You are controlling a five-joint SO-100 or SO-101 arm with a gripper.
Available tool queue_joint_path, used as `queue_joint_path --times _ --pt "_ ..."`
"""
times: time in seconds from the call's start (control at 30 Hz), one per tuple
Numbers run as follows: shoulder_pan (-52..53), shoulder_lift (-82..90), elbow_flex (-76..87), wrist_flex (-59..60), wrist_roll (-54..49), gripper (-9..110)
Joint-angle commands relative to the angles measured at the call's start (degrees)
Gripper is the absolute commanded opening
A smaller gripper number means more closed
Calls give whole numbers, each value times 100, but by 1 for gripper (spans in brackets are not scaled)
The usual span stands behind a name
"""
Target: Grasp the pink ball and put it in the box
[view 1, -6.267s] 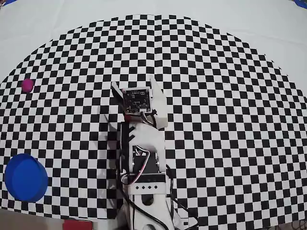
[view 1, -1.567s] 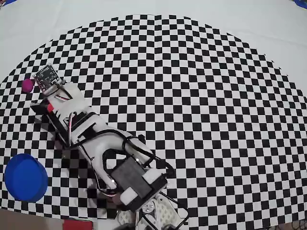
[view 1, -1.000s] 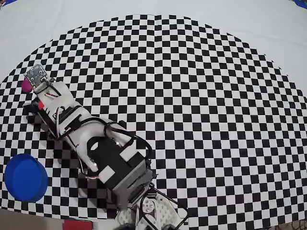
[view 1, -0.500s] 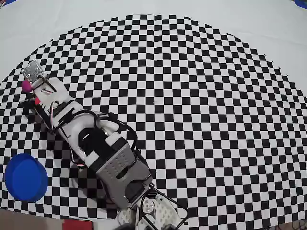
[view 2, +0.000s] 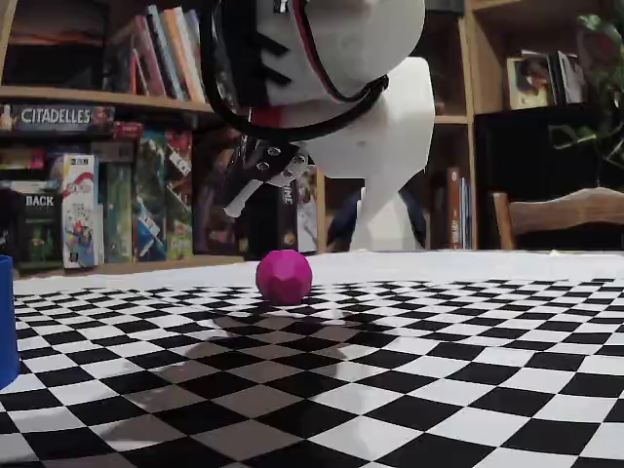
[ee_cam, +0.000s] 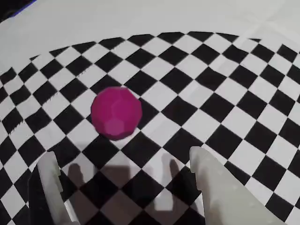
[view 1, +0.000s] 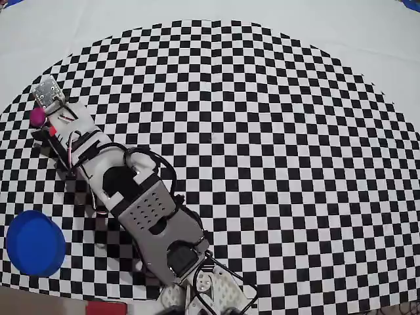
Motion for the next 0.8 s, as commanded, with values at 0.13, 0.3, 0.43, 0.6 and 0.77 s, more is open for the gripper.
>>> queue_joint_path --times 0.13,0.3,0.43,0.6,0.77 --pt "44 -246 -580 -132 44 33" --pt "44 -422 -747 -132 44 33" --pt "44 -598 -1002 -97 44 33" --pt "35 -800 -1424 193 26 33" --pt "18 -967 -1731 290 35 33"
